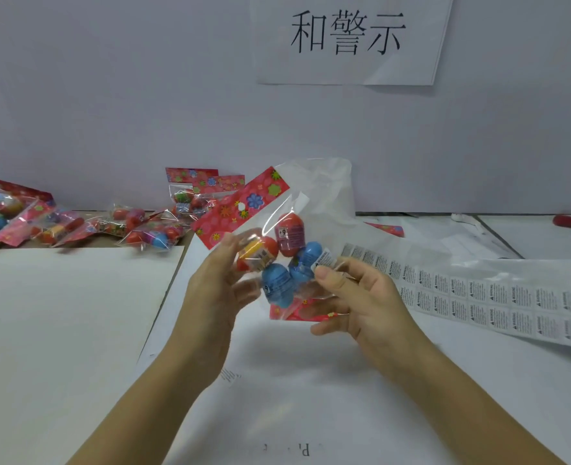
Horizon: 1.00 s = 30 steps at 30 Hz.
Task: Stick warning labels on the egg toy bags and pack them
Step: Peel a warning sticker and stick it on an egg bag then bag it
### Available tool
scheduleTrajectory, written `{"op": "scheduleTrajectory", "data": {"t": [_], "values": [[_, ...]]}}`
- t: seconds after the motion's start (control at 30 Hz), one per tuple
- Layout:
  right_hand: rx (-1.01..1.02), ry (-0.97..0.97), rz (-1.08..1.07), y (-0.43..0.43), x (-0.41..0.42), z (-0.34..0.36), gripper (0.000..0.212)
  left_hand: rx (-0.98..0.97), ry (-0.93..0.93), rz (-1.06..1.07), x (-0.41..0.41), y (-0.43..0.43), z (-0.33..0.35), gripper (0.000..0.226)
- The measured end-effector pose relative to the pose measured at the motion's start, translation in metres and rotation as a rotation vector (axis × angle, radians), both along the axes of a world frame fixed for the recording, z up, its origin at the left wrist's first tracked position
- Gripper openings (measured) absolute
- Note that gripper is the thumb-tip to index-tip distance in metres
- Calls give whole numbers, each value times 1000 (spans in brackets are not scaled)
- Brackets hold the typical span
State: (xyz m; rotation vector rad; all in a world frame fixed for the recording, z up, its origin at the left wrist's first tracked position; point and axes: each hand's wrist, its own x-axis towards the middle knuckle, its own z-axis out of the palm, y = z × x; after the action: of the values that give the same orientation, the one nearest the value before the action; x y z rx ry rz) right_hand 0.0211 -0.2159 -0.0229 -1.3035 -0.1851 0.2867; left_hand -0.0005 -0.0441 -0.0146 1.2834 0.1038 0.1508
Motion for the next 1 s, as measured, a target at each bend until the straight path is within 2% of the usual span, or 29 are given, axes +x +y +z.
{"op": "scheduleTrajectory", "data": {"t": [0.13,0.23,0.43,0.6,0.67,0.77,0.83,0.9,1.0], "values": [[-25,14,83,0,1,-1,28,-248,-15,161,2,5,2,45],[-98,62,180,-1,0,-4,36,-390,-14,207,2,10,5,44],[-158,45,243,3,-1,-8,11,-337,-1,188,2,15,8,46],[-166,75,295,8,-6,-11,7,-354,39,206,3,18,8,31],[-181,109,314,10,-8,-12,19,-382,71,198,5,19,7,30],[-189,168,287,8,-8,-9,68,-400,108,196,5,22,6,30],[-91,204,265,6,-9,-4,84,-388,125,185,6,24,5,27],[-20,160,284,8,-11,-3,77,-390,130,130,6,22,5,27],[-19,27,239,13,-14,-5,41,-392,122,26,4,19,5,36]]}}
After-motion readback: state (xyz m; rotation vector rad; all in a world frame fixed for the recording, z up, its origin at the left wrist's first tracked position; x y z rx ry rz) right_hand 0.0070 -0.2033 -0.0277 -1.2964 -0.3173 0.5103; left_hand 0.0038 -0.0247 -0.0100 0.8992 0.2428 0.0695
